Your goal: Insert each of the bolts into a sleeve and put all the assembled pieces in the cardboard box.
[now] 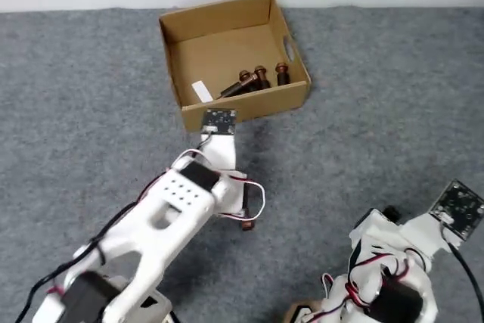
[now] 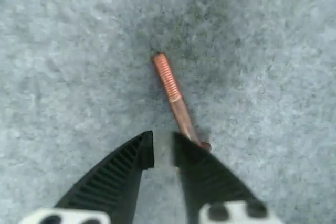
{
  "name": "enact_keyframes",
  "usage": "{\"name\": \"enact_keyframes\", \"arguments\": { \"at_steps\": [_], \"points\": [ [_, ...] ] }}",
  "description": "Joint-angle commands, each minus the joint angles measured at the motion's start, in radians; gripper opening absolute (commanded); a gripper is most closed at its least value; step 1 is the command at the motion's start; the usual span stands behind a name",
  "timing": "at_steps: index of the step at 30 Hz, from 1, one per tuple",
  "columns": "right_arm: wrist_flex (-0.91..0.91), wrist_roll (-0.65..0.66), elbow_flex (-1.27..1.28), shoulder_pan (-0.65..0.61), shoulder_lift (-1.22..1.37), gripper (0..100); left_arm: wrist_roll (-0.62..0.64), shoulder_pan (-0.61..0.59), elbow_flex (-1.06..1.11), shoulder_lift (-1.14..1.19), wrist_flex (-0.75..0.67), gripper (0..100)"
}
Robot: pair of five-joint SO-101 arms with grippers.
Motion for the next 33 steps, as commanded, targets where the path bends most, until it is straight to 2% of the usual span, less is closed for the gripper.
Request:
{"name": "enact_keyframes", "arguments": {
  "at_steps": [1,17,19,23,27,33],
  "points": [
    [-0.022,-0.006,-0.003,0.010,-0.001,0.8,0.034,0.015,-0.097,0.066,-0.003,18],
    [-0.024,-0.006,0.002,0.010,-0.001,0.8,0.037,0.025,-0.159,0.321,-0.032,18],
    [-0.024,-0.006,0.002,0.010,-0.001,0.8,0.037,0.025,-0.157,0.344,-0.060,14],
    [-0.024,-0.006,0.003,0.010,-0.001,0.8,0.037,0.025,-0.176,0.350,-0.075,0],
    [-0.024,-0.006,0.003,0.010,-0.001,0.8,0.066,0.025,-0.197,0.347,-0.074,0],
    [-0.024,-0.006,0.003,0.010,-0.001,0.8,0.172,0.009,-0.323,0.347,0.087,0]
  ]
}}
